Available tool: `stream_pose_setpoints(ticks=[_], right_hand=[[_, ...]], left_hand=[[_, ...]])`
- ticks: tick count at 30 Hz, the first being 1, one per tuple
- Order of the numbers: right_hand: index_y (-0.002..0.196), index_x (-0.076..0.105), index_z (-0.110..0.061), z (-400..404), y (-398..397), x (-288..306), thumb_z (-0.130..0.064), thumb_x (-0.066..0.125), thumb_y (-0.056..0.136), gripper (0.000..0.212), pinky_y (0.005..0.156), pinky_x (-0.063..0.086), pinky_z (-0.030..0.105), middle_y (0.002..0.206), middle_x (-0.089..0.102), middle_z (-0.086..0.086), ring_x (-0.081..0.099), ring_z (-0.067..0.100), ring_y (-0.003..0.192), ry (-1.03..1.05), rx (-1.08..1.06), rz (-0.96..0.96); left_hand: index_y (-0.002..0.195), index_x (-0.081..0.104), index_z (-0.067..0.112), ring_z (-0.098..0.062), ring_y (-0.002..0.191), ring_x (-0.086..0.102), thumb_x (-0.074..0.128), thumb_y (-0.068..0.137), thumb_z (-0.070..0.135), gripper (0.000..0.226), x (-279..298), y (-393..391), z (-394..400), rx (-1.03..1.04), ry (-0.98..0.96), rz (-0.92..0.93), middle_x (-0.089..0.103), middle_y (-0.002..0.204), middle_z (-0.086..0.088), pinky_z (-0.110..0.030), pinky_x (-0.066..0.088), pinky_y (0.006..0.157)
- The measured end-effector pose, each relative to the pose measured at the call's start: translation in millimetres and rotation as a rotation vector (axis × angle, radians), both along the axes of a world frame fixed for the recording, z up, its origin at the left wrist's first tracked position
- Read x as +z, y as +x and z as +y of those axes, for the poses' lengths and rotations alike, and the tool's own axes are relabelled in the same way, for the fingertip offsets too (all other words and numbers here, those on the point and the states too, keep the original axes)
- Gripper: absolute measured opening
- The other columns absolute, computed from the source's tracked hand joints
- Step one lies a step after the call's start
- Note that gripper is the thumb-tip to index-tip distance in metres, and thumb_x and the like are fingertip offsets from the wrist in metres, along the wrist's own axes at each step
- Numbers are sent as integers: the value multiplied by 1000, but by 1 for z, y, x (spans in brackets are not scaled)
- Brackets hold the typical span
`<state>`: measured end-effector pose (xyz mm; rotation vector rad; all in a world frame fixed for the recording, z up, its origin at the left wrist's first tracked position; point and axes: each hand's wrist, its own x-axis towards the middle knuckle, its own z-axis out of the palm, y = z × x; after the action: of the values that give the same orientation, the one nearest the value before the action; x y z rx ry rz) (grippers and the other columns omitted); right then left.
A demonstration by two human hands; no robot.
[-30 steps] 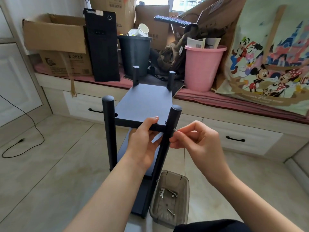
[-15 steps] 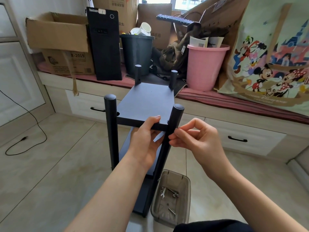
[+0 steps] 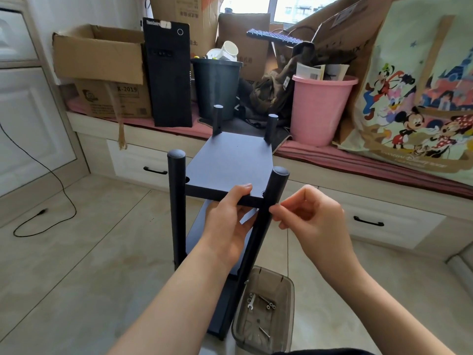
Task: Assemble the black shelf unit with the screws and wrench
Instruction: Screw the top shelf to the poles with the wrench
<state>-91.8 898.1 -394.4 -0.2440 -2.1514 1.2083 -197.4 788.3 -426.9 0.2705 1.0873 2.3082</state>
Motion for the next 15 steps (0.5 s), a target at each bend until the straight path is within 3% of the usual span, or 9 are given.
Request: stream_pose_setpoints(ticks=[3, 7, 9, 11, 15], right_hand=[[73, 61, -17, -3, 0, 2, -12, 81, 80, 21, 61, 53, 20, 68, 69, -5, 67, 12, 62, 102, -67, -8], [76, 66, -5, -4, 1, 4, -5, 76, 83, 12, 58, 53, 18, 68, 73, 2, 70, 16, 59, -115, 10, 14], [76, 66, -6, -4, 1, 4, -5, 74, 84, 12, 58, 53, 18, 68, 73, 2, 69, 16, 58, -127, -4, 18], [76, 65, -10, -7, 0, 2, -7, 74, 85, 14, 59, 53, 19, 67, 73, -2, 69, 13, 58, -52, -37, 9], [79, 61, -11, -8, 0, -2, -9, 76, 84, 16, 65, 50, 19, 68, 67, -11, 65, 6, 70, 318, -132, 43]], left_hand=[[83, 67, 16, -16, 85, 72, 65, 93, 18, 10, 1, 1, 0, 9, 7, 0, 70, 85, -5, -37, 58, 83], [83, 67, 14, -19, 90, 71, 66, 92, 20, 11, 1, 2, -2, -11, 6, -6, 67, 90, -9, -40, 58, 91], [79, 68, 15, -18, 88, 70, 66, 92, 19, 14, 2, 2, -3, -15, 23, -4, 67, 86, -7, -38, 59, 86], [70, 70, 19, -14, 81, 70, 66, 92, 18, 23, 2, 1, -3, -15, 38, 1, 66, 79, -3, -36, 58, 83], [70, 73, 22, -14, 84, 71, 65, 92, 19, 24, 3, 2, -4, -33, 42, 13, 69, 82, -3, -34, 60, 82]])
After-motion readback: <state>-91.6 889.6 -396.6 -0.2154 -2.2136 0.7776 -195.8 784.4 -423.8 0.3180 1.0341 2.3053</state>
